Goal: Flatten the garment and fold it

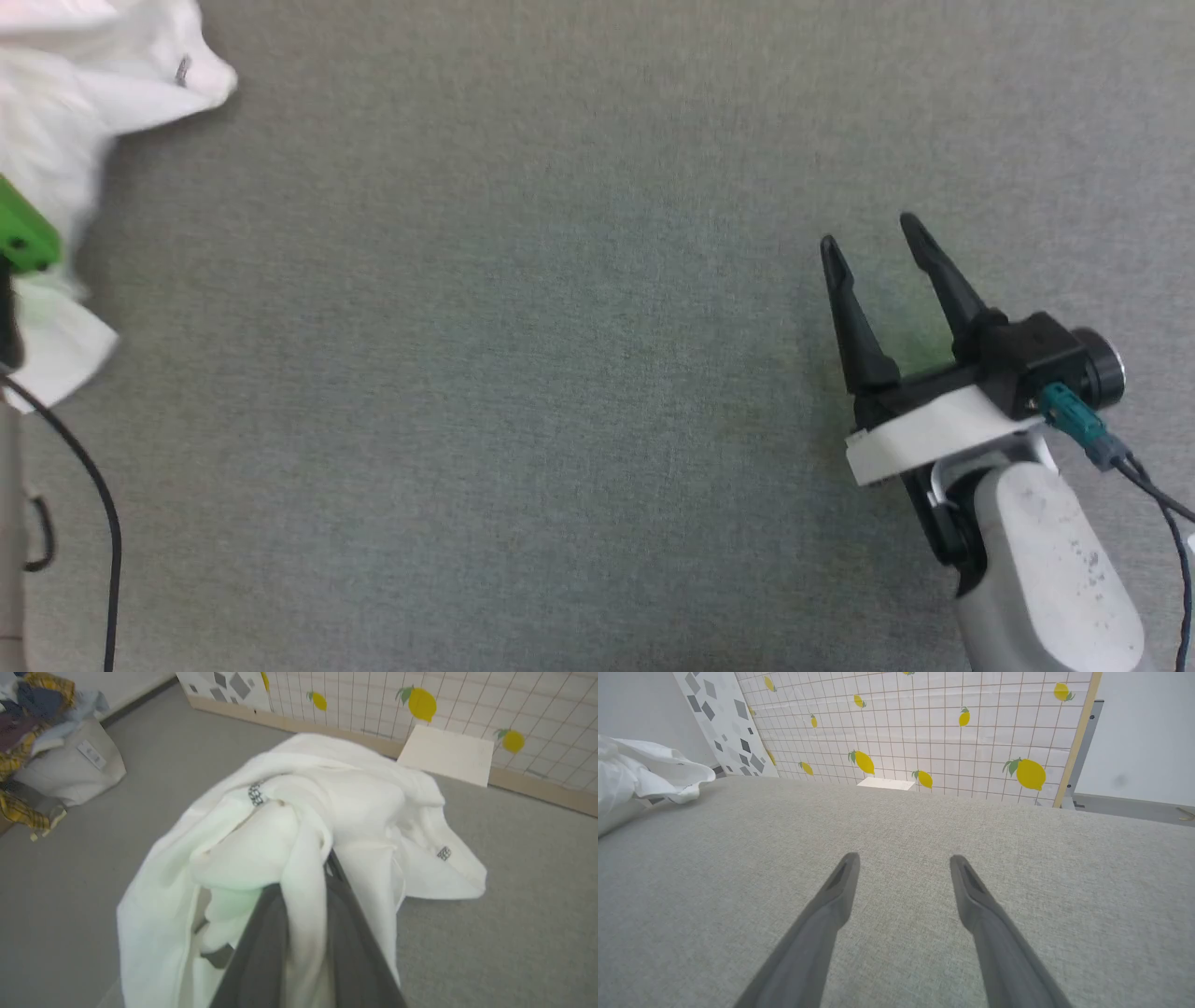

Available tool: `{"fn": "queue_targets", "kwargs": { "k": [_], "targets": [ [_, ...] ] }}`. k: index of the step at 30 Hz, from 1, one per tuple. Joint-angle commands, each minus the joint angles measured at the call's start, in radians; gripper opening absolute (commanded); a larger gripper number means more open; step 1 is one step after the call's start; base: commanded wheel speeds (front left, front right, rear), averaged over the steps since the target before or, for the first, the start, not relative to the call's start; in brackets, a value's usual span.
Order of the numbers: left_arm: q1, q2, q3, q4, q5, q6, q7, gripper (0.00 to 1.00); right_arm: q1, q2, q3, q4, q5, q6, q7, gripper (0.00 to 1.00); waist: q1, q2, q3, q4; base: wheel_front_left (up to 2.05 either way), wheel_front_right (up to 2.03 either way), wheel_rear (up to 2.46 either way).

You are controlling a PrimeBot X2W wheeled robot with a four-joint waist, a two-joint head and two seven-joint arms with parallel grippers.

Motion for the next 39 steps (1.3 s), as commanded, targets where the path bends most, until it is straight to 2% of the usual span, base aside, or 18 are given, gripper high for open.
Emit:
{"fn": "queue_targets", "kwargs": {
  "k": [1,3,6,12,17,26,29,32,33,39],
  "targets": [
    [-0.018,0.016,-0.004,-0.016,0.032,0.008,-0.066,0.0,0.019,0.001,-0.004,0.009,0.013,-0.002,-0.01,1.0,-0.0001,0.0,-0.135,0.039,0.0,0.0,0.0],
    [-0.037,0.033,-0.023,-0.036,0.078,0.003,-0.169,0.0,0.043,0.001,-0.009,0.02,0.028,-0.002,-0.015,1.0,-0.0001,0.0,-0.187,0.033,0.0,0.0,0.0],
    [-0.065,0.041,-0.055,-0.067,0.126,-0.002,-0.261,0.0,0.076,0.001,-0.015,0.032,0.045,-0.002,-0.019,1.0,-0.0001,0.0,-0.256,0.017,0.0,0.0,0.0],
    [-0.128,0.009,-0.155,-0.146,0.181,-0.041,-0.316,0.0,0.141,0.001,-0.041,0.032,0.063,-0.002,-0.018,1.0,-0.0001,0.0,-0.352,-0.045,0.0,0.0,0.0],
    [-0.164,-0.083,-0.249,-0.204,0.173,-0.089,-0.305,0.0,0.179,0.001,-0.067,0.015,0.067,-0.002,-0.006,1.0,-0.0001,0.0,-0.387,-0.108,0.0,0.0,0.0],
    [-0.126,-0.311,-0.41,-0.187,0.097,-0.156,-0.288,0.0,0.203,0.001,-0.087,-0.022,0.068,-0.002,0.019,1.0,-0.0001,0.0,-0.389,-0.242,0.0,0.0,0.0],
    [-0.071,-0.371,-0.483,-0.115,0.079,-0.181,-0.234,0.0,0.206,0.001,-0.088,-0.032,0.07,-0.002,0.024,1.0,-0.0001,0.0,-0.379,-0.289,0.0,0.0,0.0],
    [-0.01,-0.399,-0.544,-0.027,0.061,-0.196,-0.152,0.0,0.207,0.001,-0.083,-0.037,0.073,-0.002,0.028,1.0,-0.0001,0.0,-0.367,-0.327,0.0,0.0,0.0],
    [0.067,-0.422,-0.607,0.08,0.018,-0.215,-0.026,0.0,0.21,0.001,-0.08,-0.039,0.076,-0.002,0.03,1.0,-0.0001,0.0,-0.359,-0.359,0.0,0.0,0.0],
    [0.184,-0.443,-0.702,0.217,-0.074,-0.245,0.194,0.0,0.217,0.001,-0.078,-0.038,0.08,-0.002,0.028,1.0,-0.0001,0.0,-0.353,-0.39,0.0,0.0,0.0]
  ]
}}
